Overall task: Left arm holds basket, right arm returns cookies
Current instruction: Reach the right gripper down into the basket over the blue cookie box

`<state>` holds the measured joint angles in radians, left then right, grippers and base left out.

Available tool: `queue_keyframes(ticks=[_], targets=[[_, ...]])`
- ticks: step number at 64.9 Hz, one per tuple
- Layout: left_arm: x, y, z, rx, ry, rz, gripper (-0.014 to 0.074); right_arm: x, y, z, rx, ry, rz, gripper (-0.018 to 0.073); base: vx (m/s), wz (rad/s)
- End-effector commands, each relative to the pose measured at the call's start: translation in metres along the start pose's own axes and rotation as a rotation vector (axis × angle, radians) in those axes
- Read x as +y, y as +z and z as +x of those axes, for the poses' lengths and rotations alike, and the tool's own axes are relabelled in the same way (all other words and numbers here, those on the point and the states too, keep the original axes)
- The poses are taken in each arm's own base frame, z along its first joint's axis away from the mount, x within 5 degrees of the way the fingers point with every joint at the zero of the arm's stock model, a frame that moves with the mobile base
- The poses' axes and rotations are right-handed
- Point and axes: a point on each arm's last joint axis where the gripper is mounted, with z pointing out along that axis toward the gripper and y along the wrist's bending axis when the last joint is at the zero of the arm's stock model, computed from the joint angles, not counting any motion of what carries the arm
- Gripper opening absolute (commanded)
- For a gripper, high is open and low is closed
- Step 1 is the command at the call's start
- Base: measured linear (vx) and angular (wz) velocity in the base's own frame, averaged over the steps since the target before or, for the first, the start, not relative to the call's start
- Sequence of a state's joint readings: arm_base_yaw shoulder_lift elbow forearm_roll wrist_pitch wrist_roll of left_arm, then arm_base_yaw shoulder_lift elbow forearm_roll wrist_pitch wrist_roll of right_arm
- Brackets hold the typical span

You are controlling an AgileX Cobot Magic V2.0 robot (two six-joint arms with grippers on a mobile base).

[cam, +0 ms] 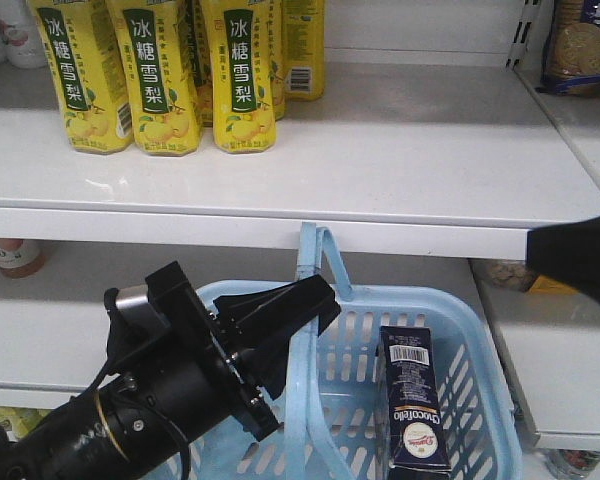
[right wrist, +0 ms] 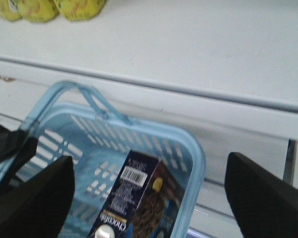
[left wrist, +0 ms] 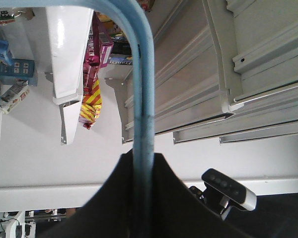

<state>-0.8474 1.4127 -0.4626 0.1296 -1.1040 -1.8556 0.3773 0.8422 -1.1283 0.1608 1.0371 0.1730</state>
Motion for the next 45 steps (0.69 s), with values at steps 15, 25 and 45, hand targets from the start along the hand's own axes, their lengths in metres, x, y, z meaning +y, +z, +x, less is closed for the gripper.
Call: queue_keyframes(ticks=[15, 25, 45], targets=[[-0.041, -0.002, -0.001, -0.008, -0.011, 0.344, -0.0003, 0.018, 0.033, -0.001, 0.191, -0.049, -0.065, 0.0580, 0.00, 0.00], [-0.041, -0.002, -0.001, -0.008, -0.011, 0.344, -0.0003, 0.027, 0.052, -0.005, 0.258, -0.078, -0.081, 0.0580, 0.00, 0.00], [-0.041, -0.002, -0.001, -0.008, -0.011, 0.344, -0.0003, 0.030, 0.077, -0.017, 0.374, 0.147, 0.045, 0.0580, 0.00, 0.00]])
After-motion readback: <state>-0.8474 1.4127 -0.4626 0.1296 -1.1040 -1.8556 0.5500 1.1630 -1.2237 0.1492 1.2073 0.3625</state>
